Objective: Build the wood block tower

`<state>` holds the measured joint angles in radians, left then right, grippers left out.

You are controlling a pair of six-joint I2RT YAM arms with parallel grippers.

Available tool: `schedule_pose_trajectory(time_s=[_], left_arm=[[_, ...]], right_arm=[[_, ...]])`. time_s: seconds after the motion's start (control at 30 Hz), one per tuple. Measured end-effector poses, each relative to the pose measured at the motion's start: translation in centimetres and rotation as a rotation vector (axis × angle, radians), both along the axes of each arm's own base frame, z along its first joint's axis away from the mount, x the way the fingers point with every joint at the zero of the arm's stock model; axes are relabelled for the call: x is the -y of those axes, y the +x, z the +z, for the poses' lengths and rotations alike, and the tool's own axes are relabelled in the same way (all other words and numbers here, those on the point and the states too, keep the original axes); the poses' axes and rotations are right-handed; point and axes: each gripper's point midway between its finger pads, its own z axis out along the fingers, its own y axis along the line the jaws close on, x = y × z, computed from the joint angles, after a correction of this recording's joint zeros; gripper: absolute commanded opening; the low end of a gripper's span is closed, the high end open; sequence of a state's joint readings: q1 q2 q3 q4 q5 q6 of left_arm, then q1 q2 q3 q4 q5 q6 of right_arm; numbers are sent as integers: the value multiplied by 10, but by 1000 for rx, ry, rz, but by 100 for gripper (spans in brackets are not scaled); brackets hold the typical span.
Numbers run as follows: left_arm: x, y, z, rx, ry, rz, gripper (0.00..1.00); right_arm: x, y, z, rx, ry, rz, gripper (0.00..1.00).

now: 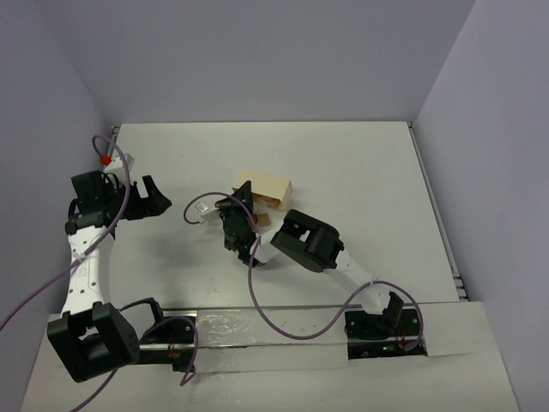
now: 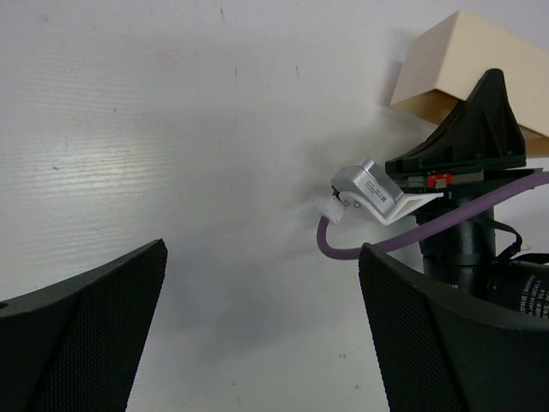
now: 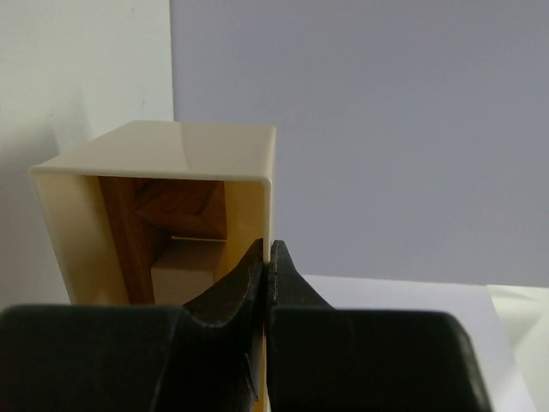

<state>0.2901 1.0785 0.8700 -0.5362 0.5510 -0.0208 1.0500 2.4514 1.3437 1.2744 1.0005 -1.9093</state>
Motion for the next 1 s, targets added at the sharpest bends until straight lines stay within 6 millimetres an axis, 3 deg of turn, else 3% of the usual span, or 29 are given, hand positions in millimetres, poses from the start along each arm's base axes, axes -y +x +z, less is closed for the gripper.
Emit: schedule_pose_trajectory(time_s=[0.27,0.4,0.77,1.0], left_arm=[[0,0,0,-1,0,1,99],[0,0,1,4,0,1,99],[-1,1,0,1,-5,1,99],[-1,2,-2,-6,-8,1,99]], right_arm=[[2,-4,-4,-7,0,-12,0],[16,9,9,13,49,-81,0],[24,-13,9,0,152,-88,0],[24,-8,23,17,149,-88,0]])
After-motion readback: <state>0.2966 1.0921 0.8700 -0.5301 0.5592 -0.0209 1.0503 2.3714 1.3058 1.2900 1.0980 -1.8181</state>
